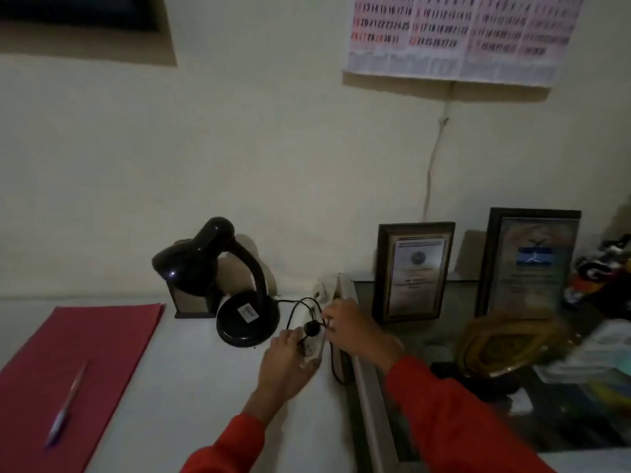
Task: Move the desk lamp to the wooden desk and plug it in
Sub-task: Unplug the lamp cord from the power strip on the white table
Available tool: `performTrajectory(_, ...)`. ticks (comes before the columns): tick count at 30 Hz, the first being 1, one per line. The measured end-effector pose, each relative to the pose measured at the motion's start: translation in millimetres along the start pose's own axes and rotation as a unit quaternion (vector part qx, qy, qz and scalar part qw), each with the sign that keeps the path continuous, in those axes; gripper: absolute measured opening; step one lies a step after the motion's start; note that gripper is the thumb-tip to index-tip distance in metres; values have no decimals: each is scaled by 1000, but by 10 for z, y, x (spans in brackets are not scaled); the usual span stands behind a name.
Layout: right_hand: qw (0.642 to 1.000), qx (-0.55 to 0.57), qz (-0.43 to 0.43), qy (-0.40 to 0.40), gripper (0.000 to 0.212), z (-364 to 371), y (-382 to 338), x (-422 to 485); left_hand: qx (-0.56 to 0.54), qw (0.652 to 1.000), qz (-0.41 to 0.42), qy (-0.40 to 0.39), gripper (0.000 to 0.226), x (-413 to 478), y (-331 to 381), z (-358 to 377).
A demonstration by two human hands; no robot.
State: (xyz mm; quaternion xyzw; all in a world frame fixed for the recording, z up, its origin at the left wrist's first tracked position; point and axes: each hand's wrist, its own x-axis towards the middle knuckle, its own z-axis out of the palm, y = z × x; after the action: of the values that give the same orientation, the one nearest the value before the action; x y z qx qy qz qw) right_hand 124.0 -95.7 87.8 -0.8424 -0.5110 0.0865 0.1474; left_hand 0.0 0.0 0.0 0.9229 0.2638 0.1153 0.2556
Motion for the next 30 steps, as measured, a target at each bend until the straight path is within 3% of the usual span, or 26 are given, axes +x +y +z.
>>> performTrajectory(7, 985, -167, -43, -14, 27, 280, 165, 405, -24, 999, -38, 14, 74, 210, -27, 191)
performTrajectory(20, 985, -134, -97, -55, 27, 358, 261, 630, 71, 997, -2, 18, 77, 266, -81, 109)
performTrajectory(23, 989, -97, -98, -55, 23, 360, 276, 647, 81, 997, -1, 18, 81, 244, -95, 126)
performTrajectory(28, 994, 77, -48, -67, 16, 229, 340, 642, 76, 997, -8, 18, 90, 253, -119, 137)
performTrajectory(30, 992, 110, -47, -33, 12, 155, 366, 615, 64, 998, -10, 21, 91, 251, -125, 145)
